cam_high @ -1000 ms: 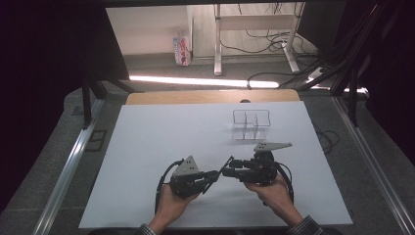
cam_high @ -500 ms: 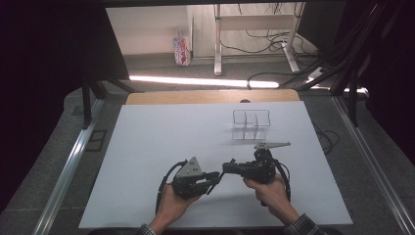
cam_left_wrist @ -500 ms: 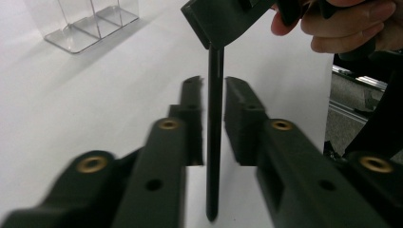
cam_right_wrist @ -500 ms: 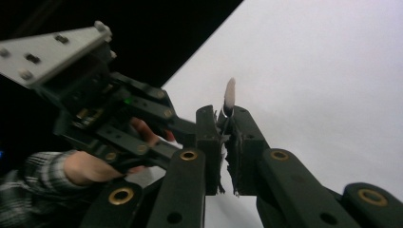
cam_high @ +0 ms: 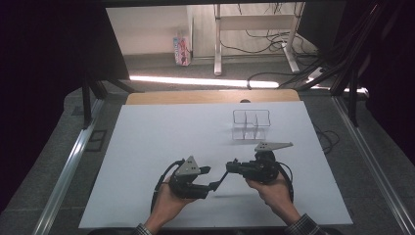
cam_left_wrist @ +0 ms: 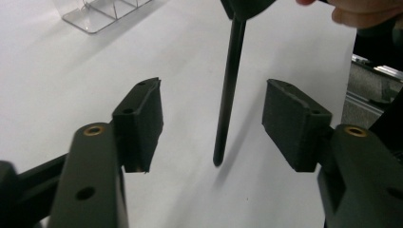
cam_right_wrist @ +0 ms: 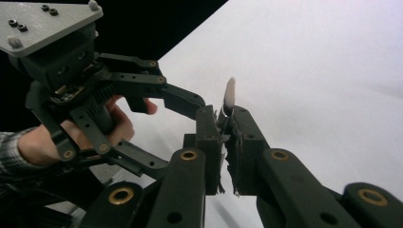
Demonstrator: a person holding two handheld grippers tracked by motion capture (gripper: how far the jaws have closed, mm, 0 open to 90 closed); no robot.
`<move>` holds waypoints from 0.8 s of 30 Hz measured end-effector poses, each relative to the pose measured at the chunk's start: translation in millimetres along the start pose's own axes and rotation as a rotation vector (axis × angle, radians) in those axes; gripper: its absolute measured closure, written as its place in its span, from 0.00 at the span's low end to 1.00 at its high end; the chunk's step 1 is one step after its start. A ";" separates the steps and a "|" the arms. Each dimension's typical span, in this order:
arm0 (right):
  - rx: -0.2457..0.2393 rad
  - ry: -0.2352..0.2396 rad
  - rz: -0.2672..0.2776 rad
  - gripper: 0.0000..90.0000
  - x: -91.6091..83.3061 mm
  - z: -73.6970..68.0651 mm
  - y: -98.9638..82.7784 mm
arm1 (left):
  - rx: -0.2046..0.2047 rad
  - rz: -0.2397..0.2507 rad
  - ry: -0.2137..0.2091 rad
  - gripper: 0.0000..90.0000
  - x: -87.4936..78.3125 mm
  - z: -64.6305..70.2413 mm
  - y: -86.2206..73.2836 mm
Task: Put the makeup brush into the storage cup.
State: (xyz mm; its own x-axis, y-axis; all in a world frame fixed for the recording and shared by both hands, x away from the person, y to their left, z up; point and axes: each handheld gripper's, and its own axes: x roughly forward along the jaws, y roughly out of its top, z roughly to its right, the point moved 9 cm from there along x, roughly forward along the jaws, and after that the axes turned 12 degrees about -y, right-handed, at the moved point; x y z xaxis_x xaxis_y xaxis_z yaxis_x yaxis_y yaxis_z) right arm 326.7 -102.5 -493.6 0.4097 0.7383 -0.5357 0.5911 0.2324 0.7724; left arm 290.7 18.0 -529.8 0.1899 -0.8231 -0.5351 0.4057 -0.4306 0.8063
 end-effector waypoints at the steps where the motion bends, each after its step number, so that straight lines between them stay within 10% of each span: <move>1: -0.007 -0.005 0.001 0.93 -0.2 0.4 0.1 | 0.002 -0.006 0.003 0.41 -0.4 -0.4 -1.0; 24: -0.100 -0.081 0.015 0.93 -10.3 5.7 -0.8 | -0.040 -0.061 0.072 0.11 -17.9 -10.5 -18.5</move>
State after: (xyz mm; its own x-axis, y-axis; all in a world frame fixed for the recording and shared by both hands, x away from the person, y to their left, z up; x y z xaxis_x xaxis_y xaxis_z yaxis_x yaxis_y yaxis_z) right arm 325.9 -113.9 -490.6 0.4749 0.6897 -0.5467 0.5138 0.2871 0.8085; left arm 289.2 44.6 -537.8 0.2266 -0.7666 -0.6009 0.4536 -0.4628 0.7616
